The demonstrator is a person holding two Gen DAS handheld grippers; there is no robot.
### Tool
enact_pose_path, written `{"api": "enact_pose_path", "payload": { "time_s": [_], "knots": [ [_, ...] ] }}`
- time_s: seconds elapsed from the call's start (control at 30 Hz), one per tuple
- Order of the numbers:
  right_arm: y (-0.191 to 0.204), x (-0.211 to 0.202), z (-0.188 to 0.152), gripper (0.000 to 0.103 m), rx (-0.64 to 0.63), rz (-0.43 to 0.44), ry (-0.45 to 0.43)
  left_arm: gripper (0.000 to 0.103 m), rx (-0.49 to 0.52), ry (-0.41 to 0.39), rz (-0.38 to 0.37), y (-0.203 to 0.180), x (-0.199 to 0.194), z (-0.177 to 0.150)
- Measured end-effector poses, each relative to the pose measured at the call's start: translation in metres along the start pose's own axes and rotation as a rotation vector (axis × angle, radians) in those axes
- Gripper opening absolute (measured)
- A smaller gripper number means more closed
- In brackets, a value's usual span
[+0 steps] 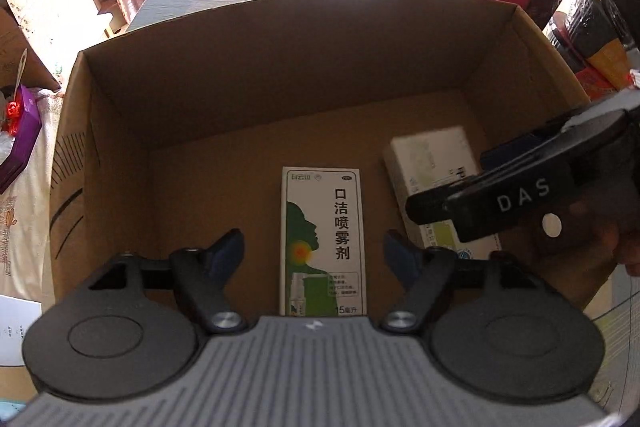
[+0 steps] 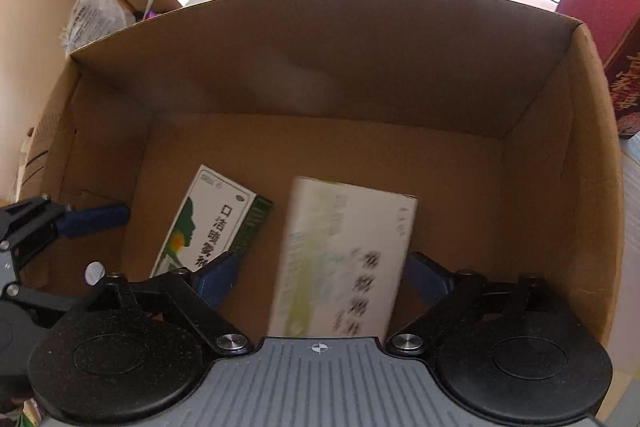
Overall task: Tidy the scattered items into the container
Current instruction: 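Carry both boxes up and over into the cardboard box with both tools, then open both tools to drop the boxes inside the cardboard box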
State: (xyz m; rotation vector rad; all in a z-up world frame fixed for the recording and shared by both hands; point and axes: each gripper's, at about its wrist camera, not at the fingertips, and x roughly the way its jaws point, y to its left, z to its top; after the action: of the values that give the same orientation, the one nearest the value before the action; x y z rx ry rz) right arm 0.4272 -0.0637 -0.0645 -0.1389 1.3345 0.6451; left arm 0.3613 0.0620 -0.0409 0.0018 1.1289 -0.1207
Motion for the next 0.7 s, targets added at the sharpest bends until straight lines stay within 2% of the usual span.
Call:
{"api": "enact_pose_path", "payload": {
  "time_s": [0.3, 0.7],
  "knots": [
    [0.001, -0.004, -0.007, 0.096, -0.017, 0.002, 0.025, 0.082, 0.008, 0.031, -0.012, 0.009, -0.006, -0.005],
    [0.017, -0.025, -0.015, 0.096, -0.005, 0.026, 0.004, 0.086, 0.02, 0.012, -0.017, 0.002, -0.018, 0.0]
  ]
}}
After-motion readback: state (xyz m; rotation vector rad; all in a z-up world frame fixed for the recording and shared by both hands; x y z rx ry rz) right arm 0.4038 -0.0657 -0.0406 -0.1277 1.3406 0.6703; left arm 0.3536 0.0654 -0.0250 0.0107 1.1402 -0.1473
